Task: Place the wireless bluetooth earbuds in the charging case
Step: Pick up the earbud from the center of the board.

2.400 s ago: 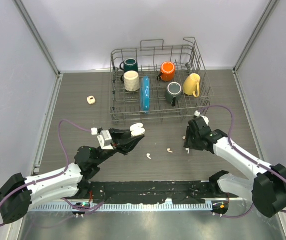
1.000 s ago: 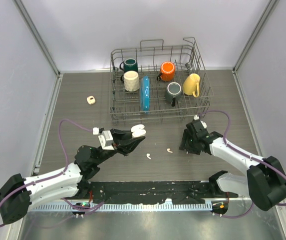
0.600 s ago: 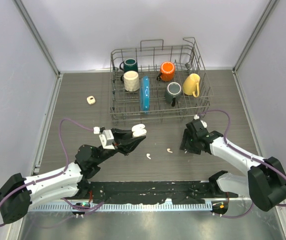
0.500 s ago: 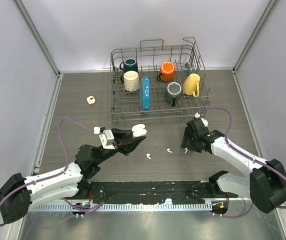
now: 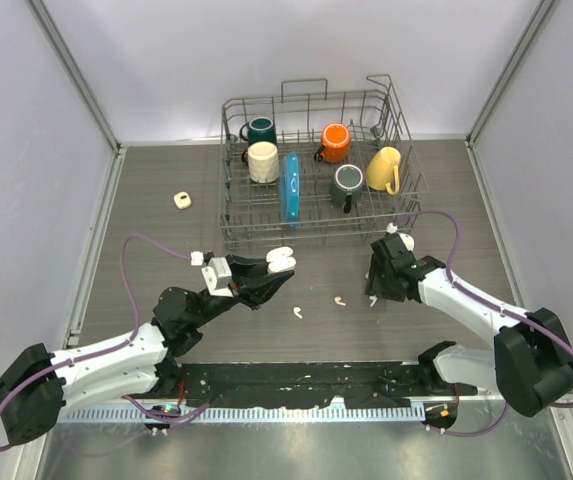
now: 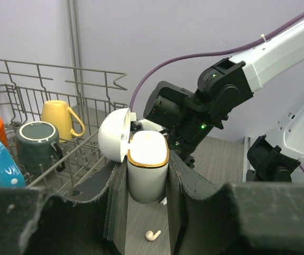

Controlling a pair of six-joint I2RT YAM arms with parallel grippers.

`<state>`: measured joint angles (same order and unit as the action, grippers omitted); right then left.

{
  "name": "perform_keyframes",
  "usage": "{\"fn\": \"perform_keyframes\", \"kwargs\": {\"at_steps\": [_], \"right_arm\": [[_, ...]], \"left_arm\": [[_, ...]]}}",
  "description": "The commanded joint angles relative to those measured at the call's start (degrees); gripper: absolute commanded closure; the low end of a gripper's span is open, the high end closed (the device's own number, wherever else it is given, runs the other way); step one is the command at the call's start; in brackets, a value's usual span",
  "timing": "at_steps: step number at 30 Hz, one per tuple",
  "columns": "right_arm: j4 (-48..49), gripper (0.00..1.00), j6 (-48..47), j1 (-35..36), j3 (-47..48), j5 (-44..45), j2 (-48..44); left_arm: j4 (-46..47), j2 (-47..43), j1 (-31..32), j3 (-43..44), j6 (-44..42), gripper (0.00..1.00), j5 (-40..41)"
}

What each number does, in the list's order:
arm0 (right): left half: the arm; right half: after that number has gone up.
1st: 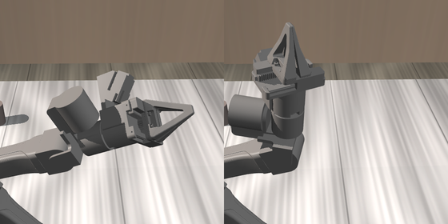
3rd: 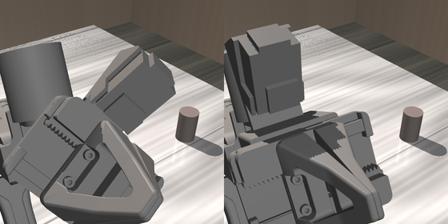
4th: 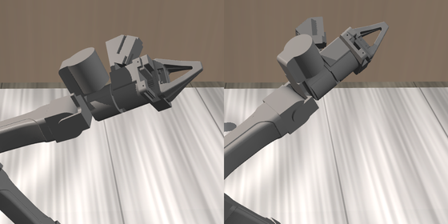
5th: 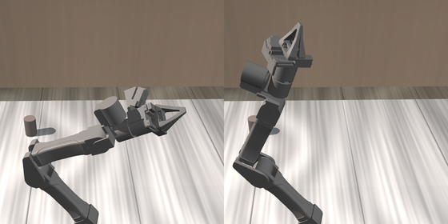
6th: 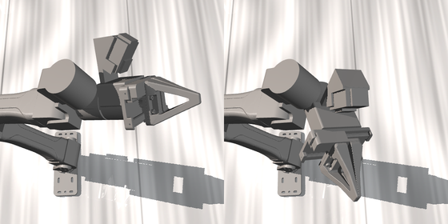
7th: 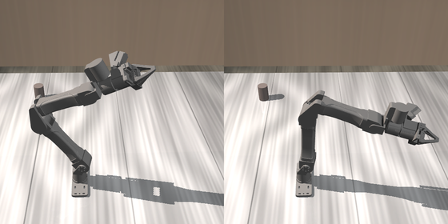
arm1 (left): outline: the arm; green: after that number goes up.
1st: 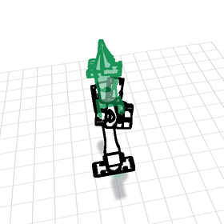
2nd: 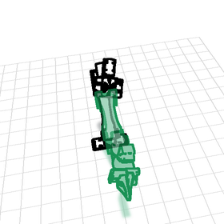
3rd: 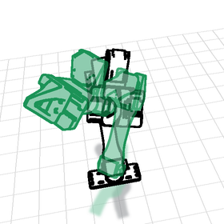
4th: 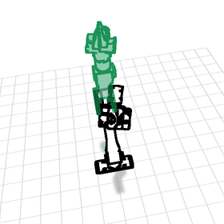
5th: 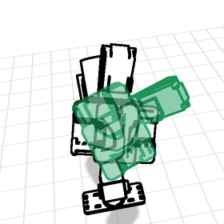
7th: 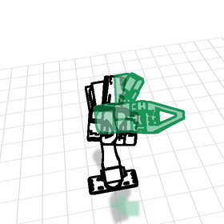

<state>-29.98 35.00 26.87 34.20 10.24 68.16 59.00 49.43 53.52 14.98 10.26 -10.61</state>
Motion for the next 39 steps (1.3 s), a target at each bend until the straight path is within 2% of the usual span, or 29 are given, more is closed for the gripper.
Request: {"fn": "perform_keyframes", "kwargs": {"at_steps": [1, 39], "right_arm": [[2.29, 0.53, -0.64, -0.07, 1.14, 0.92, 0.66], [2.47, 0.63, -0.73, 0.81, 1.22, -0.04, 4.53]], "left_arm": [[1.73, -0.30, 0.10, 2.51, -0.77, 1.00, -0.29], [1.64, -0.56, 0.10, 2.33, -0.15, 1.00, -0.20]]}}
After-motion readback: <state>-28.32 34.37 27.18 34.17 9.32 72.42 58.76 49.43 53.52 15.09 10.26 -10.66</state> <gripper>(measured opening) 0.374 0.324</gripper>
